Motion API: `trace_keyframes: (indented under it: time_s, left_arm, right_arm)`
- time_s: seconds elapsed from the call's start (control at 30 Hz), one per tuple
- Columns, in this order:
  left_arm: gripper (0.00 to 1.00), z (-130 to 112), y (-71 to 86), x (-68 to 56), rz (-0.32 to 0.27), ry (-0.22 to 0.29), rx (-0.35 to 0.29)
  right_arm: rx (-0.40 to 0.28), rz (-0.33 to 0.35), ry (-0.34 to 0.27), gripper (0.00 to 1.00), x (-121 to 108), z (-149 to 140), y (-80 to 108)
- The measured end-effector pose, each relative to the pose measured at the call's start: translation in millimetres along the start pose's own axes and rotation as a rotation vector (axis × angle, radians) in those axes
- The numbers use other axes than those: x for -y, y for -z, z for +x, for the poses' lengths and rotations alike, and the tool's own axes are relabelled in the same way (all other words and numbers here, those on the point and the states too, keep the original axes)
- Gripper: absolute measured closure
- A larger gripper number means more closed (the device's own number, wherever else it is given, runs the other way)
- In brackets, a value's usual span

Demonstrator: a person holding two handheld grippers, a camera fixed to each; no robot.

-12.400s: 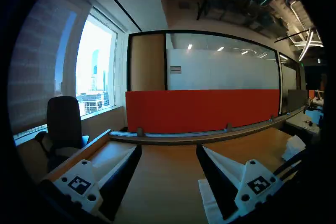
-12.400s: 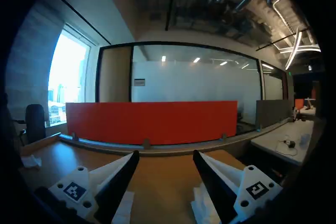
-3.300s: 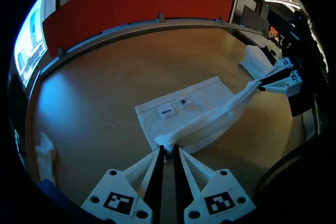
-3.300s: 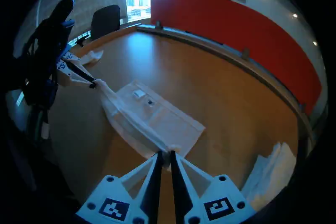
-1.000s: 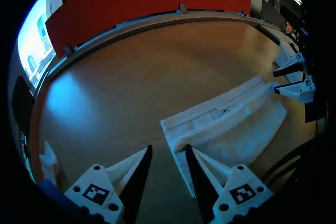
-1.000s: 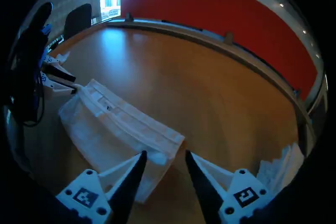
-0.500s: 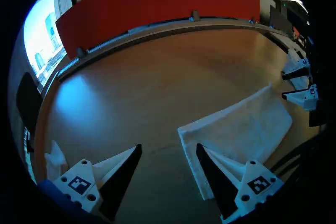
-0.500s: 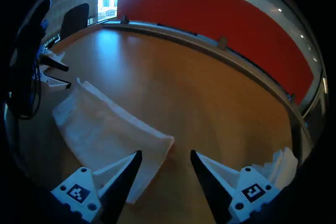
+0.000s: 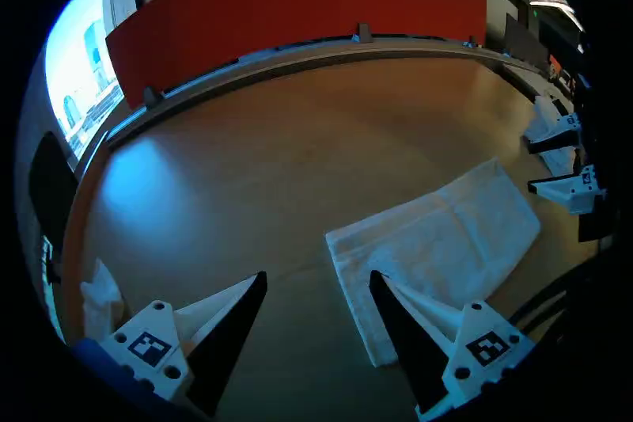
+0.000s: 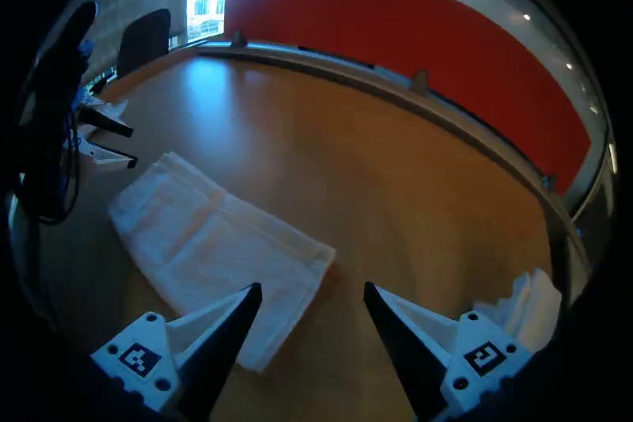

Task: Fold towel

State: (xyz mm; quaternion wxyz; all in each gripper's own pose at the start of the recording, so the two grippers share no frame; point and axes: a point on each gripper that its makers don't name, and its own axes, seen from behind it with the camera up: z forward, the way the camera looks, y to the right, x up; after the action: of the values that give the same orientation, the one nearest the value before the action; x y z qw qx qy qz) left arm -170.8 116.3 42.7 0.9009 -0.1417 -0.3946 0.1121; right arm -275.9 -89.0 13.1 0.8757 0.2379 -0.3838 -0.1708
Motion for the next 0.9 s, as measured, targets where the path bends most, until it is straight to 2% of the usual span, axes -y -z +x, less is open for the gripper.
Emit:
trace_keyframes:
  time_s: [0.57, 0.9]
  left_arm:
    - [0.04, -34, 33.2, -12.3, -0.001, 0.067, 0.012]
    - [0.04, -42, 43.9, -5.9, 0.021, 0.104, 0.006]
  right_arm:
    - [-0.007, 0.013, -0.015, 0.00, 19, -24, 35.5]
    - [-0.007, 0.039, 0.014, 0.00, 22, -28, 41.0]
